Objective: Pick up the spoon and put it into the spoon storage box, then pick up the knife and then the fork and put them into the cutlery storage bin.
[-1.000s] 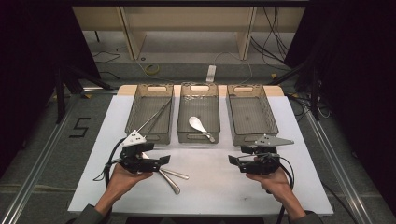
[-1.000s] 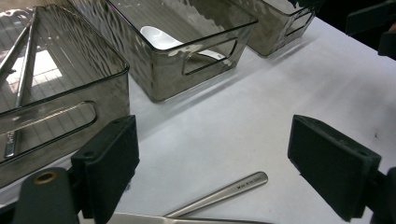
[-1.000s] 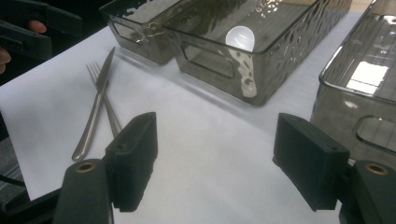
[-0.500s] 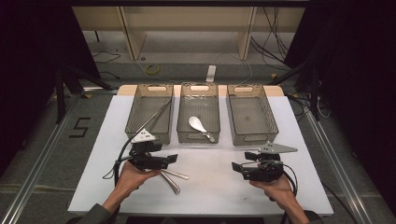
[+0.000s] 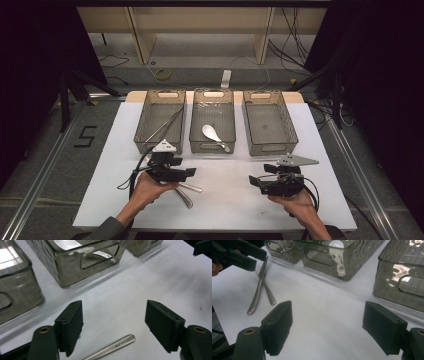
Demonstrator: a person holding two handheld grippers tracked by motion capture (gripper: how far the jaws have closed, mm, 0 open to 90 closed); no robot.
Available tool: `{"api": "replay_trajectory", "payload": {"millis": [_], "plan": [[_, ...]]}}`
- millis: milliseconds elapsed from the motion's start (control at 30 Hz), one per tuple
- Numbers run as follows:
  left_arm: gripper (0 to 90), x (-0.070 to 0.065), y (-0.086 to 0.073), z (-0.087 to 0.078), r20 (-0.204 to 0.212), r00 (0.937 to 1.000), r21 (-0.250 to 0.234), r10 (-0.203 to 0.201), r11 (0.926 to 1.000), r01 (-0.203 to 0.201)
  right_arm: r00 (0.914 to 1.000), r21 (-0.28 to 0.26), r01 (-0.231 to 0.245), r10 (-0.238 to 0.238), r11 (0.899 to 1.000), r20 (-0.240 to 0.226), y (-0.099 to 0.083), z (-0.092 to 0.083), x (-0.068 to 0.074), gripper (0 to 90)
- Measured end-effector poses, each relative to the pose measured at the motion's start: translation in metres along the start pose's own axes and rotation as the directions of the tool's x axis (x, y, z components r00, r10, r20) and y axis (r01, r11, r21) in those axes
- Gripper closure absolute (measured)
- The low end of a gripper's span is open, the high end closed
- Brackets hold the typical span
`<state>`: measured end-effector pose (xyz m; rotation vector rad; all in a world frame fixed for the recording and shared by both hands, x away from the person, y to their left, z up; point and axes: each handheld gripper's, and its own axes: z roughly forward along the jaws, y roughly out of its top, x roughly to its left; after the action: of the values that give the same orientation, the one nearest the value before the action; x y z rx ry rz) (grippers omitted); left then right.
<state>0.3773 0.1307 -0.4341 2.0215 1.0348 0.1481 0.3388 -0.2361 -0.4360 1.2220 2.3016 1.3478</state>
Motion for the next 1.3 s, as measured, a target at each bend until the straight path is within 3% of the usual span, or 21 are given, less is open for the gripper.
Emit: {"api": "replay_trajectory", "payload": {"millis": [267,400,567,767,967,1167,1300], "plan": [[49.4,-0.004,0.000,0.013,0.035,0.9993,0.048,0.016,0.9987,-0.017,1.0000,0.003,0.004,-0.004,1.000,0.000,-0.001,0.000,0.001,24.7],[63.8,-0.011,-0.003,0.023,0.040,0.9975,0.104,0.058,0.9927,-0.062,1.0000,0.004,0.002,-0.002,1.000,0.000,0.000,0.000,0.002,24.7],[76.1,-0.014,-0.007,0.033,0.058,0.9964,0.163,0.061,0.9842,-0.070,1.0000,0.007,0.006,-0.006,1.000,0.001,-0.001,0.000,0.002,24.8],[88.1,-0.009,-0.010,0.037,0.032,0.9987,0.201,0.039,0.9786,-0.045,0.9999,0.015,0.015,-0.015,1.000,-0.001,0.000,0.002,0.002,24.9],[89.0,-0.009,-0.013,0.039,0.023,0.9987,0.235,0.046,0.9707,-0.051,0.9998,0.019,0.021,-0.021,1.000,-0.003,0.000,0.002,0.004,25.1],[89.0,-0.010,-0.016,0.044,0.012,0.9975,0.283,0.070,0.9566,-0.071,0.9996,0.027,0.027,-0.027,0.999,-0.004,0.000,0.004,0.004,25.2],[89.0,-0.006,-0.016,0.045,-0.013,0.9975,0.280,0.070,0.9578,-0.063,0.9995,0.030,0.031,-0.031,0.999,-0.006,0.000,0.004,0.005,25.5]]}}
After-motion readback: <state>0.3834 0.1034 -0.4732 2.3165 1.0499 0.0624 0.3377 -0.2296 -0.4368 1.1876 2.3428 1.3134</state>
